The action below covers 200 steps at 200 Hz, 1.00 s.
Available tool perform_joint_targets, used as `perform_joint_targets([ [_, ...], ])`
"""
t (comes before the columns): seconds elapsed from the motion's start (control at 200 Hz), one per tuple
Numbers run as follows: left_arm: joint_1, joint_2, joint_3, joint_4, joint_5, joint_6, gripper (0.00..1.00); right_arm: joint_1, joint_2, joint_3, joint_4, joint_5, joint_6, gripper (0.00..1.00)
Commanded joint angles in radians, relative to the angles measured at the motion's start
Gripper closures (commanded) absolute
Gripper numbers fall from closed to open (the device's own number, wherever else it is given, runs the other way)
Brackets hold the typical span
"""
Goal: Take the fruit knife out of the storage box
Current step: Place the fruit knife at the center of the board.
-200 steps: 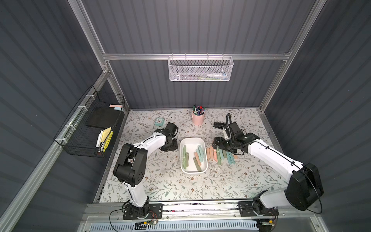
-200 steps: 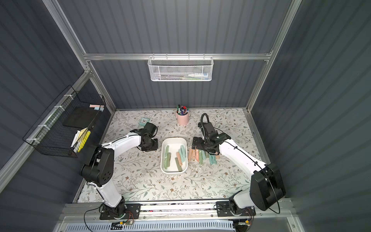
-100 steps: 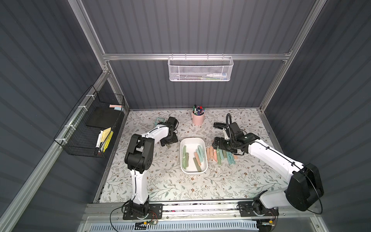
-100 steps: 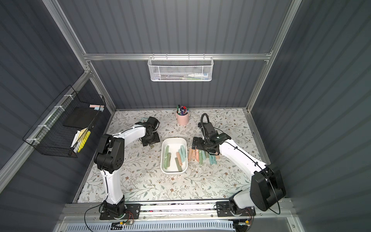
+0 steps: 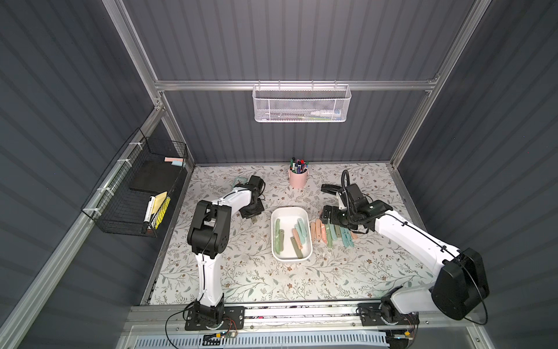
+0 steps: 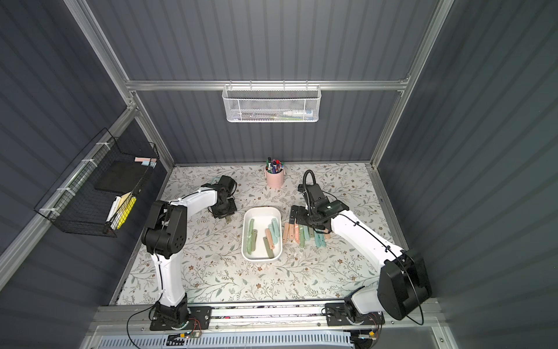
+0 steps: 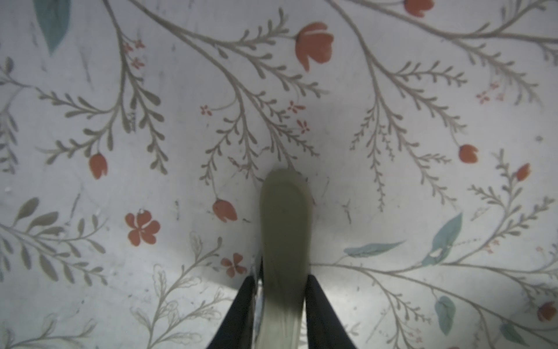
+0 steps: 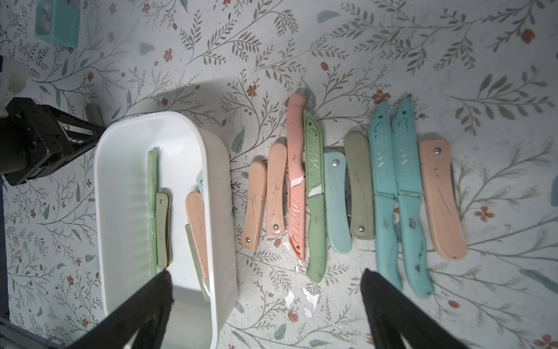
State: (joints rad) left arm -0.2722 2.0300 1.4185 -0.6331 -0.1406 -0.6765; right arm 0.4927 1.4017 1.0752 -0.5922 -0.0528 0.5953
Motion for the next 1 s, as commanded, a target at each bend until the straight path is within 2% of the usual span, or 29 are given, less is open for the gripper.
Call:
perform_joint_targets([
  [0.0,-0.008,-0.011,-0.136,-0.032,0.026,0.020,0.71,0.004,-0.001,0.009,-0.011,0.012,0.011,0.01],
  [0.135,-0.031,-0.087,-0.257,-0.010,0.015,0.024,0.72,0.004,0.007,0.012,-0.011,0.008,0.011,0.01],
  [0.285,-0.070,-0.163,-0.358,0.044,0.053,0.058,0.73,0.004,0.016,0.015,-0.008,0.000,0.017,0.01],
  [0.495,-0.147,-0.180,-0.348,0.010,0.065,0.126,0.75,0.006,0.018,0.022,-0.012,-0.006,0.019,0.01],
  [0.74,-0.157,-0.258,-0.423,0.018,0.088,0.153,0.77,0.006,0.003,0.023,-0.015,-0.009,0.018,0.01],
  [0.996,-0.157,-0.307,-0.445,-0.002,0.078,0.180,0.70,0.012,0.012,0.032,-0.010,-0.019,0.021,0.01],
])
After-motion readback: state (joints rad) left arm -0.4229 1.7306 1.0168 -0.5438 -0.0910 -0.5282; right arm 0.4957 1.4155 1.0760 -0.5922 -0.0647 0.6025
